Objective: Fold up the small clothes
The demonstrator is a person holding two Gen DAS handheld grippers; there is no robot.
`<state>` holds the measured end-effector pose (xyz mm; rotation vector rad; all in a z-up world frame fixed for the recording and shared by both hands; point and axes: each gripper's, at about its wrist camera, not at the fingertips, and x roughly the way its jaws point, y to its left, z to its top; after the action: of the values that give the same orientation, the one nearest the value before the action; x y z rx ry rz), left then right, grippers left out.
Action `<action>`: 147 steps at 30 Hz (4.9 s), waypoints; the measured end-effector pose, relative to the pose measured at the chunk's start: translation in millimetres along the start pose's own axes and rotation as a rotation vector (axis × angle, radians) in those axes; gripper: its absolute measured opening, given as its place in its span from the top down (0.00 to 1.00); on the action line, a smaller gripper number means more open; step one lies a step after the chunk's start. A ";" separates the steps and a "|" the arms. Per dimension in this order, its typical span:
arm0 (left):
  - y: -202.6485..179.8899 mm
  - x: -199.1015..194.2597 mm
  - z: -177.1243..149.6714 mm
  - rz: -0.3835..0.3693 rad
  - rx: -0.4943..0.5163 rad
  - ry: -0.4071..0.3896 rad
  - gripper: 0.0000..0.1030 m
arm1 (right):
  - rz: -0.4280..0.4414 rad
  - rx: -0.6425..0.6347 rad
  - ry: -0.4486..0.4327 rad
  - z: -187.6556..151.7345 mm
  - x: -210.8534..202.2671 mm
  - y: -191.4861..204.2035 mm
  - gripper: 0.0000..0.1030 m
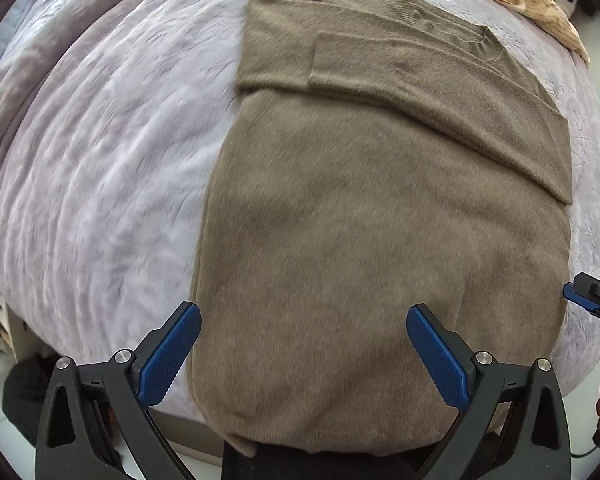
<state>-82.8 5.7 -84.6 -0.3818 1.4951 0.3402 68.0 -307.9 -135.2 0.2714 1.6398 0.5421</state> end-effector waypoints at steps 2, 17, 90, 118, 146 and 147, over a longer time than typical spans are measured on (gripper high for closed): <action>9.2 0.0 -15.7 0.010 -0.011 0.008 0.00 | 0.027 -0.026 0.026 -8.8 0.8 1.1 0.17; 70.9 44.2 -146.0 -0.093 0.052 0.079 0.00 | 0.082 0.090 0.053 -131.9 20.7 -16.3 0.17; 44.5 62.1 164.2 -0.413 -0.126 -0.165 0.89 | 0.664 0.455 -0.272 203.3 15.6 -51.9 0.88; -20.9 79.8 196.8 -0.202 0.037 -0.216 0.20 | 0.283 0.274 -0.264 235.4 -1.7 -41.9 0.55; 81.4 82.0 51.4 -0.367 0.148 0.075 0.20 | 0.016 0.247 -0.224 54.8 -20.9 -63.9 0.50; 79.9 83.0 51.3 -0.380 0.155 0.079 0.22 | -0.003 0.237 -0.224 53.8 -18.6 -62.8 0.50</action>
<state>-68.5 98.8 -168.4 -0.5479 1.4776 -0.0924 131.9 -360.5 -153.5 0.4871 1.4854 0.3022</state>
